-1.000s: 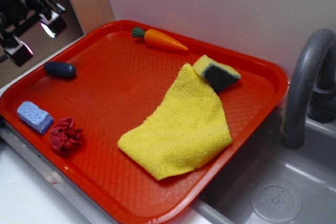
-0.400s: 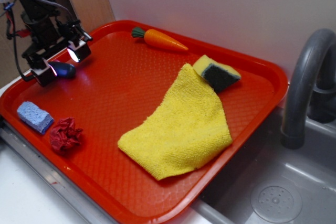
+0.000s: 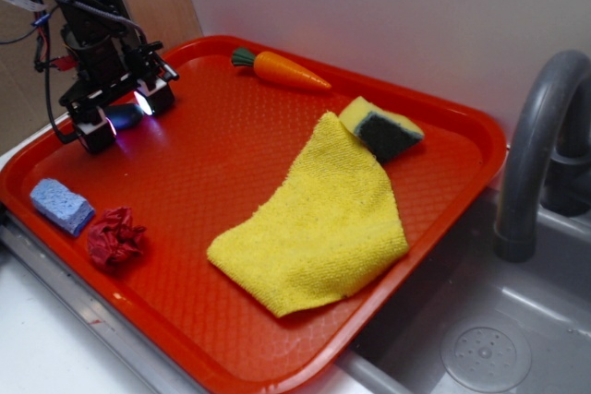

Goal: Grab the plastic pickle.

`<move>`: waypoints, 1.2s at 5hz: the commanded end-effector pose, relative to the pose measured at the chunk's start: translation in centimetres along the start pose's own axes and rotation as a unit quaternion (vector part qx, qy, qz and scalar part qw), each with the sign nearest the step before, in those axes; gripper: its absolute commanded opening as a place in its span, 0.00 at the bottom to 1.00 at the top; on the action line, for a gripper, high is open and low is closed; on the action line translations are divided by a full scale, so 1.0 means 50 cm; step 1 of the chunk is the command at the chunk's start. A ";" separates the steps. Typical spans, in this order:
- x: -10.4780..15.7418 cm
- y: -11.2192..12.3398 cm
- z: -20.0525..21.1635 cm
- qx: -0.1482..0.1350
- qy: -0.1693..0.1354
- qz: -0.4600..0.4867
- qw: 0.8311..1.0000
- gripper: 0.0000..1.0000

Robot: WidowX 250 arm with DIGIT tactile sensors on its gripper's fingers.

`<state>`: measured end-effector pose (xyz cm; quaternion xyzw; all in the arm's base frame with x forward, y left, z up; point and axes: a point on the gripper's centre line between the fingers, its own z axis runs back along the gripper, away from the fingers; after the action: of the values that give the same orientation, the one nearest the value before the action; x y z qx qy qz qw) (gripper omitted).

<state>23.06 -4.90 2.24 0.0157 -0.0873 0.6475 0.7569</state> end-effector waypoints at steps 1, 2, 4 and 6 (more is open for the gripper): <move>0.001 0.012 0.039 -0.020 -0.017 -0.075 0.997 0.00; 0.003 0.007 0.077 -0.038 -0.022 -0.101 0.994 0.00; -0.056 -0.024 0.286 -0.063 -0.058 -0.289 0.954 0.00; -0.152 0.009 0.399 -0.152 0.018 -0.495 0.855 0.00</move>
<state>19.34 -15.59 18.58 -0.0438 -0.1297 0.1658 0.9766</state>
